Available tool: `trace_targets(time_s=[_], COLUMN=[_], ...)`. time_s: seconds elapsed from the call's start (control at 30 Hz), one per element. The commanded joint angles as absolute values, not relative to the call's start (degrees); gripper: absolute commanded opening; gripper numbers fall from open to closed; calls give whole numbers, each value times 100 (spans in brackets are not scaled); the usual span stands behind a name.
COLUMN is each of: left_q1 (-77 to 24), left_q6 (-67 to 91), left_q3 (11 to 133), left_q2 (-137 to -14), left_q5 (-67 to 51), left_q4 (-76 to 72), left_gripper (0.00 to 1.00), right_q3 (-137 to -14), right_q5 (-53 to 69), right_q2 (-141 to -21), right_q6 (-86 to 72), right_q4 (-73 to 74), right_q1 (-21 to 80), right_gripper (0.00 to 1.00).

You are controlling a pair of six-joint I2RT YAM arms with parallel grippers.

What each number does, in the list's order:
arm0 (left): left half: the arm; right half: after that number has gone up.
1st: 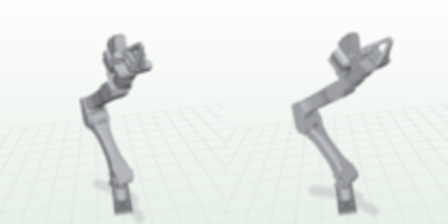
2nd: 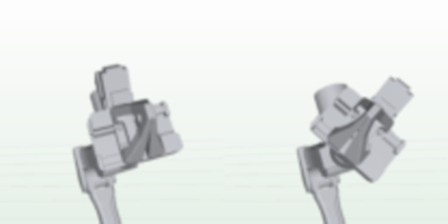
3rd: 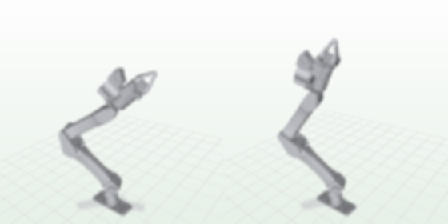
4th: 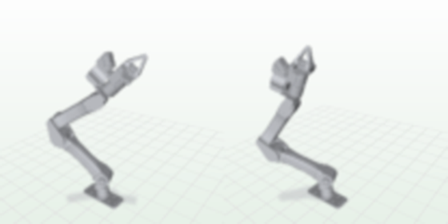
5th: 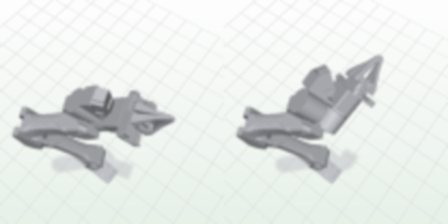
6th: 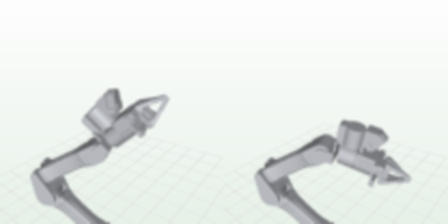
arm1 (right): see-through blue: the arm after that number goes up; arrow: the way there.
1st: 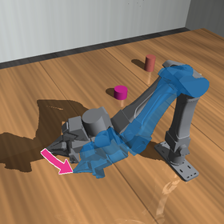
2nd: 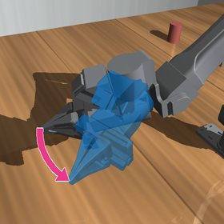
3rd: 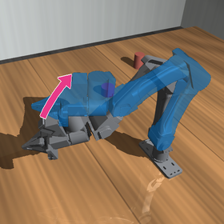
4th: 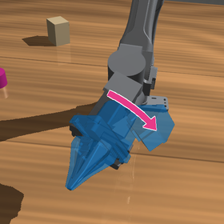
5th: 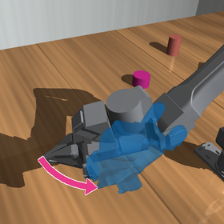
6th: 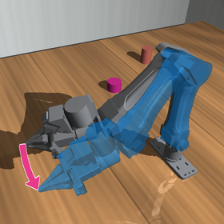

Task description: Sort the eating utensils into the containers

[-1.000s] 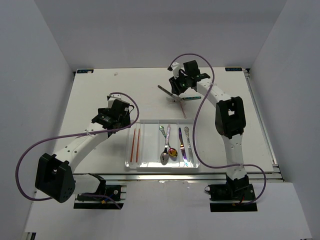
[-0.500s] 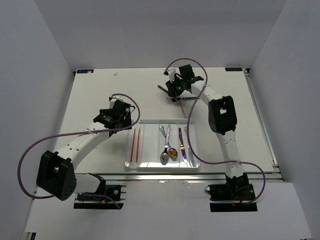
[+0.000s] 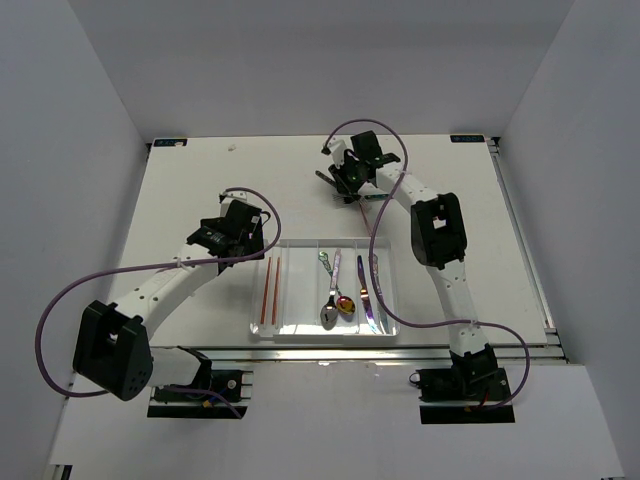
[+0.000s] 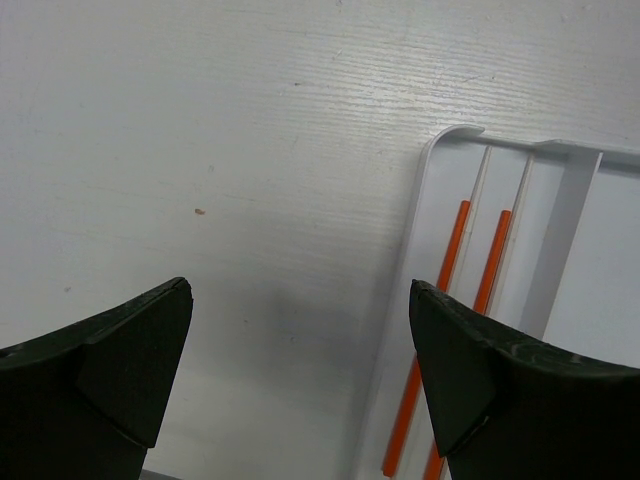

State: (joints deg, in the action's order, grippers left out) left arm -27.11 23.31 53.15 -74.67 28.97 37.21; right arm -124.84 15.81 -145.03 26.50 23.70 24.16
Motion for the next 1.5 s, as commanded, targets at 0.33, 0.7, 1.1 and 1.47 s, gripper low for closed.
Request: trace_targets(time_s=[0.33, 0.7, 1.1, 1.47], left_q1=[-2698, -2698, -1900, -1556], left_q6=[2233, 2250, 3172, 2918], left_q3=[5291, 5282, 5484, 5344], left_q2=[-7479, -7471, -6637, -6179], left_q5=[2716, 2777, 4499, 4017], left_q4=[3577, 3612, 3938, 3744], left_gripper=[98, 98, 98, 98], right_q3=[-12314, -12629, -8415, -5889], right_q5=[1494, 1257, -1664, -3567], right_q2=[-13906, -12833, -9899, -8737], right_q6=[2251, 1652, -2782, -5378], right_q4=[1821, 1634, -15, -439], right_q1=[2584, 2584, 3933, 5677], right_gripper=[0, 0, 0, 0])
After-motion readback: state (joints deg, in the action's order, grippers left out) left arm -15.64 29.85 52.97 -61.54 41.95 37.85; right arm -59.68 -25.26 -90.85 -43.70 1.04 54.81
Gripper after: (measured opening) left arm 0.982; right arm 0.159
